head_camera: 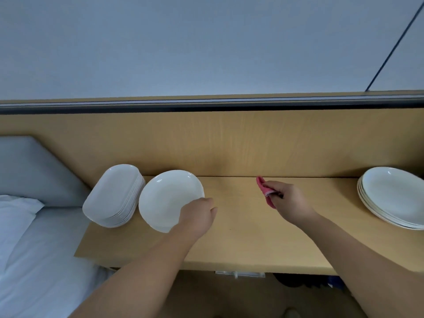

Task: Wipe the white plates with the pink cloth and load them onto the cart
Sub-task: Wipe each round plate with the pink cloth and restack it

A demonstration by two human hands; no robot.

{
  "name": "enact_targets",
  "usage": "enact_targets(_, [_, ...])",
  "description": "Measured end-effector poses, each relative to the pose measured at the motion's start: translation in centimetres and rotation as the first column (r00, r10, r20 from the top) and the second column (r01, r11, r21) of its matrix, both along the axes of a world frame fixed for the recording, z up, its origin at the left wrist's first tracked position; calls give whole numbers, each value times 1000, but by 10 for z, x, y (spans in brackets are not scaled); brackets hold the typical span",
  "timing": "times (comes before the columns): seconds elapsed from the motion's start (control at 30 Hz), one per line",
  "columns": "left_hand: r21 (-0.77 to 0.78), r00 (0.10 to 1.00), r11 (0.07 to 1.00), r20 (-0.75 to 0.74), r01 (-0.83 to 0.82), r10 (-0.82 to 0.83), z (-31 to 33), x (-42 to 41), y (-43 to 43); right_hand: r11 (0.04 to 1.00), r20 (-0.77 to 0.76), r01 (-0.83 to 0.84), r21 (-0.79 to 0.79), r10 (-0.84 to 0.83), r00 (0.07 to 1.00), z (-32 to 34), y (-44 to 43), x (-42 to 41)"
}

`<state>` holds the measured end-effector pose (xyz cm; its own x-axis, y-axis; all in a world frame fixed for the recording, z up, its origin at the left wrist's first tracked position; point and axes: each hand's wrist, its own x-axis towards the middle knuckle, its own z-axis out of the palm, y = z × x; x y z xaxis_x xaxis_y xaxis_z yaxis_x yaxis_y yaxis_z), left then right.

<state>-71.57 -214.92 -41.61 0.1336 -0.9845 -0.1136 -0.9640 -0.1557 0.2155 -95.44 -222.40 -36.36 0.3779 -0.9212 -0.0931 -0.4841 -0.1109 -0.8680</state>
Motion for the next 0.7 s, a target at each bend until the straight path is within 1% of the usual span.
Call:
enact_targets(0.23, [-56,984,985,-59,163,-167,9,-103,-67,984,21,180,14,-180,983,6,-17,-97])
enact_targets(0.4, [-69,956,956,-47,286,-289,14,-190,-110,936,43,351,-9,-350,936,7,-36,-185])
enact_targets(0.47, [-62,945,945,-55,320,-324,12,-222,-127,924,13,383,-9,-383,924,2,-45,-221])
enact_targets(0.57, [-51,931,933,-63,356,-359,6,-268,-152,904,23,427,42,-428,904,-6,-61,-270])
enact_targets(0.7, [-15,919,922,-65,388,-388,1,-321,-182,895,6,444,49,-444,896,-17,-81,-319])
